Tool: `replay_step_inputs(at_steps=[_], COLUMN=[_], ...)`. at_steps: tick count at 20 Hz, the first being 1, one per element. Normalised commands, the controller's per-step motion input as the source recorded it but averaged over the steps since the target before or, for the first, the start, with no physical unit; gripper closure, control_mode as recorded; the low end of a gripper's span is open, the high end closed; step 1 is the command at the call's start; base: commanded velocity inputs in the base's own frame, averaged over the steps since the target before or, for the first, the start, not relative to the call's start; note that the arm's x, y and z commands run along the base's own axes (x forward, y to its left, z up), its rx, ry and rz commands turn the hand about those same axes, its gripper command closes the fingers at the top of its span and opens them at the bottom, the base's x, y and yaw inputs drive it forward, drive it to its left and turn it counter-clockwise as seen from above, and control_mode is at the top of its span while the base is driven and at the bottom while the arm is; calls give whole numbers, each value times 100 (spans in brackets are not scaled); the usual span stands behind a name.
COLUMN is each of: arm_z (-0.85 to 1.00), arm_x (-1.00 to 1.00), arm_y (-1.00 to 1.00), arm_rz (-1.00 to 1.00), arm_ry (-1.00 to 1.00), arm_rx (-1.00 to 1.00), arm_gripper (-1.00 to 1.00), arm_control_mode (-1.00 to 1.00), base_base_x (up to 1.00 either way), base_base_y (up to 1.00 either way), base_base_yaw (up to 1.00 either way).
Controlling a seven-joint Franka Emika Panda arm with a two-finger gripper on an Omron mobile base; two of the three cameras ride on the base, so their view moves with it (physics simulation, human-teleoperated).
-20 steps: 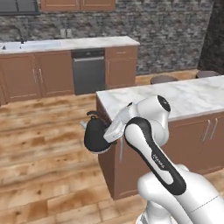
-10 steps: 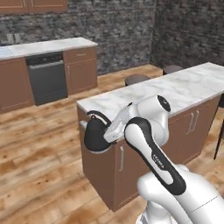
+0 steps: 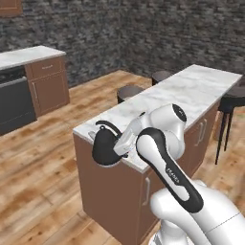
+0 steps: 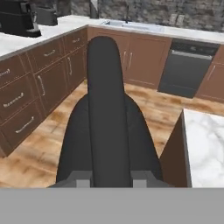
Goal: The kettle is done boiling. Turn off the stove, then wait for 300 timesteps before moving the kettle to the dining table.
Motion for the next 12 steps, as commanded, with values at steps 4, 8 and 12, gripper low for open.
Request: replay_step_inputs(at_steps=[4,8,12], arm_z=[0,0,0], arm_x=[0,0,0], arm_y=[0,0,0], arm_rz=[0,0,0], arm_ry=[0,0,0], arm_rx=[0,0,0], arm_gripper=[100,100,100], arm_control_mode=[100,100,100], base_base_x=[33,19,17], base_base_y=[81,92,93], base_base_yaw=[-45,-41,-40])
